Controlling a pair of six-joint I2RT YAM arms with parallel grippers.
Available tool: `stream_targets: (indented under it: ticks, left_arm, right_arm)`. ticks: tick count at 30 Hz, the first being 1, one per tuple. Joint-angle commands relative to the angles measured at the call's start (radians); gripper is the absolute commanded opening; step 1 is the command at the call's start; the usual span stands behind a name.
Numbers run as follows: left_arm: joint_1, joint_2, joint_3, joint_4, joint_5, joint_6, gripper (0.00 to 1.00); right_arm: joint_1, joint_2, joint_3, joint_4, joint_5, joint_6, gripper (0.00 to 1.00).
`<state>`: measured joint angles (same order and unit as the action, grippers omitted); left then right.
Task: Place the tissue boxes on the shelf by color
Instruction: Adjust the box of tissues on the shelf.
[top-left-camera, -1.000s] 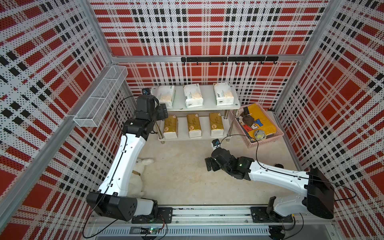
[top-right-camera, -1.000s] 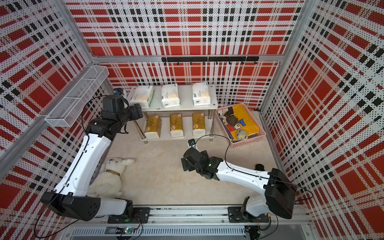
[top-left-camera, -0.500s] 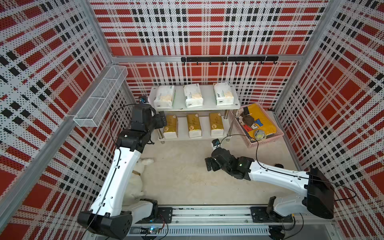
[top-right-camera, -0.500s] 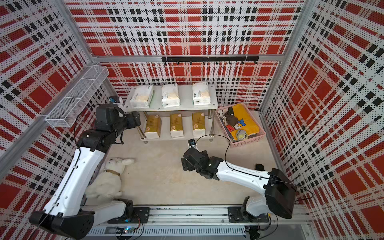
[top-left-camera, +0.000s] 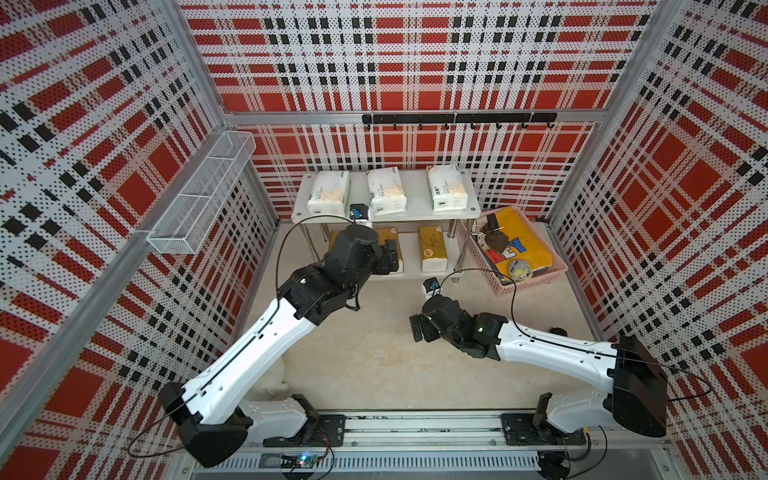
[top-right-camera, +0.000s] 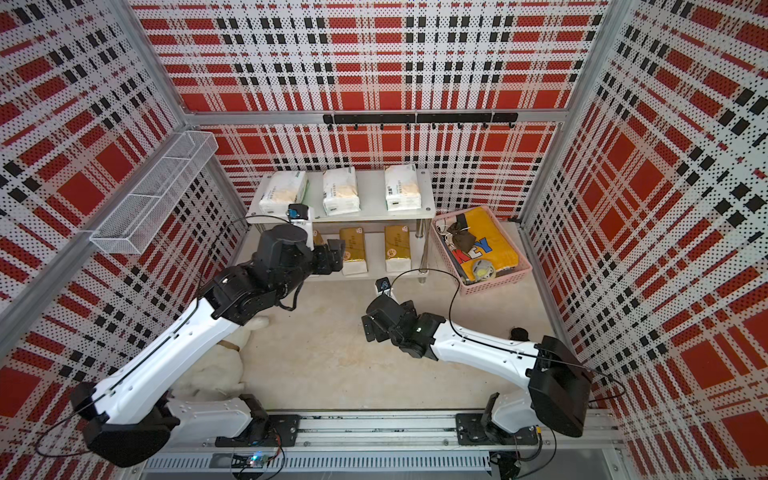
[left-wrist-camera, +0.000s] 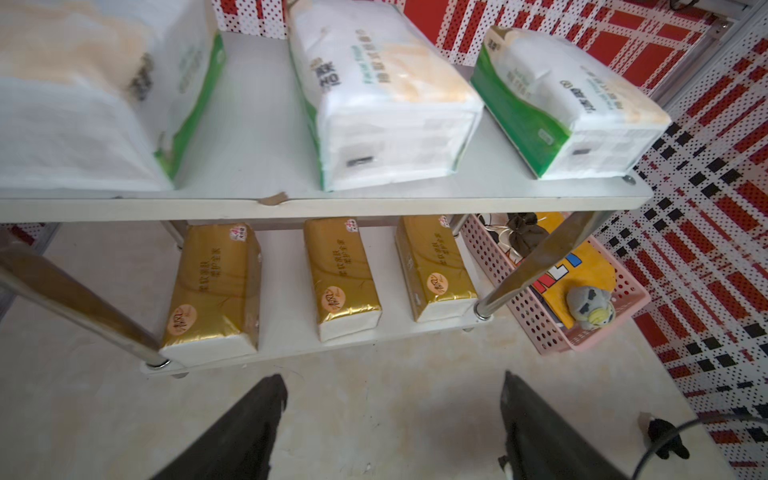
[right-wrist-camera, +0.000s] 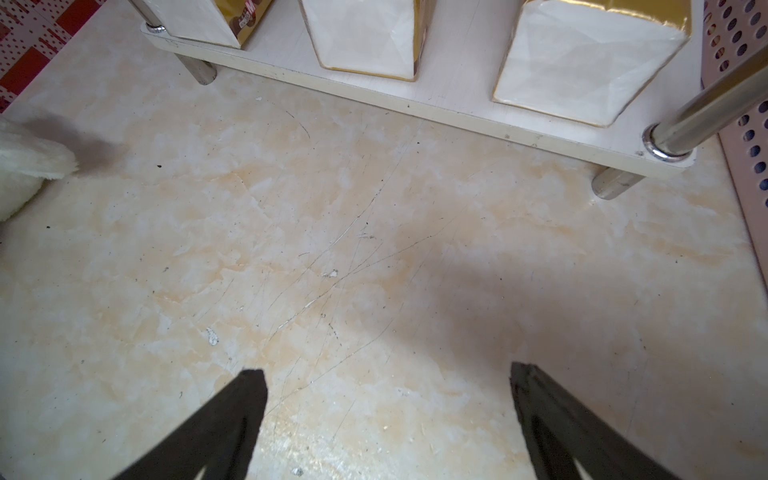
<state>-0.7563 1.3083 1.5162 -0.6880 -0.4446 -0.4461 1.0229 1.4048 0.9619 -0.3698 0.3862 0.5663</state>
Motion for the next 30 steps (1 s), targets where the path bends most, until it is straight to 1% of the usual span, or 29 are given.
stream_targets:
  ticks: [1, 4, 8, 11, 14, 19, 26, 30]
  left_arm:
    - [-0.011, 0.073, 0.052, 0.081, -0.087, -0.048, 0.82]
    - [-0.005, 0.143, 0.096, 0.127, -0.064, -0.048, 0.80]
    - [0.002, 0.219, 0.182, 0.135, -0.051, -0.033, 0.77]
    - [0.017, 0.242, 0.225, 0.132, -0.048, -0.029, 0.76]
    - [0.033, 0.235, 0.239, 0.121, -0.047, -0.031, 0.76]
    - [0.074, 0.193, 0.207, 0.134, -0.028, -0.028, 0.75]
    - [0.184, 0.141, 0.108, 0.244, 0.133, -0.038, 0.75]
    - [0.187, 0.134, 0.105, 0.244, 0.158, -0.037, 0.75]
  right_arm:
    - [0.008, 0.010, 0.027, -0.010, 0.016, -0.004, 1.00]
    - [0.008, 0.002, 0.020, -0.011, 0.016, -0.002, 1.00]
    - [0.008, -0.011, 0.007, -0.011, 0.022, 0.003, 1.00]
    - [0.008, -0.019, -0.006, -0.006, 0.023, 0.006, 1.00]
    - [0.008, -0.020, -0.010, -0.003, 0.022, 0.006, 1.00]
    - [0.008, -0.021, -0.014, 0.008, 0.017, 0.005, 1.00]
    - [0.008, -0.010, -0.005, 0.012, 0.012, 0.001, 1.00]
    - [0.008, -0.017, -0.011, 0.009, 0.018, 0.005, 1.00]
